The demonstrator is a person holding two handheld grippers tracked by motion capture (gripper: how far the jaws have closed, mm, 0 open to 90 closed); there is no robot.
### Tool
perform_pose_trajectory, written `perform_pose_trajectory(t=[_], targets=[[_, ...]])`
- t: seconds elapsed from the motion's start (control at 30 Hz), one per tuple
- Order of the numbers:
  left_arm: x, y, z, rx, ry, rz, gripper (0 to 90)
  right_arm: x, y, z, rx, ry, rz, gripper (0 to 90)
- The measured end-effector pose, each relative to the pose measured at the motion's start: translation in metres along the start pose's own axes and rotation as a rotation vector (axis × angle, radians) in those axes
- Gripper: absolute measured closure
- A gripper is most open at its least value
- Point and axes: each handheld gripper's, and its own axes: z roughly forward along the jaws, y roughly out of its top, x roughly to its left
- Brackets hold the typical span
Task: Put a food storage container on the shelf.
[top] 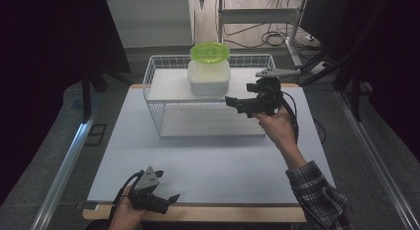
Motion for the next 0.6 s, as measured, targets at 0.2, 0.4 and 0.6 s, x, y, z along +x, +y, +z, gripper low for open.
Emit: perform_pose_trajectory(t=[0.2,0.4,0.6], targets=[[0.0,0.0,0.0,0.004,-0.001,0.003,3.7,0.003,-0.049,-0.006,0.032,0.017,0.007,4.1],[-0.001,0.0,0.001,0.007,-0.003,0.002,3.6,0.003,-0.121,-0.006,0.11,-0.014,0.006,3.9],[-0.002,0.001,0.001,0.009,-0.009,0.01,3.6,0.0,-0.179,0.001,0.213,-0.036,0.02,3.8]])
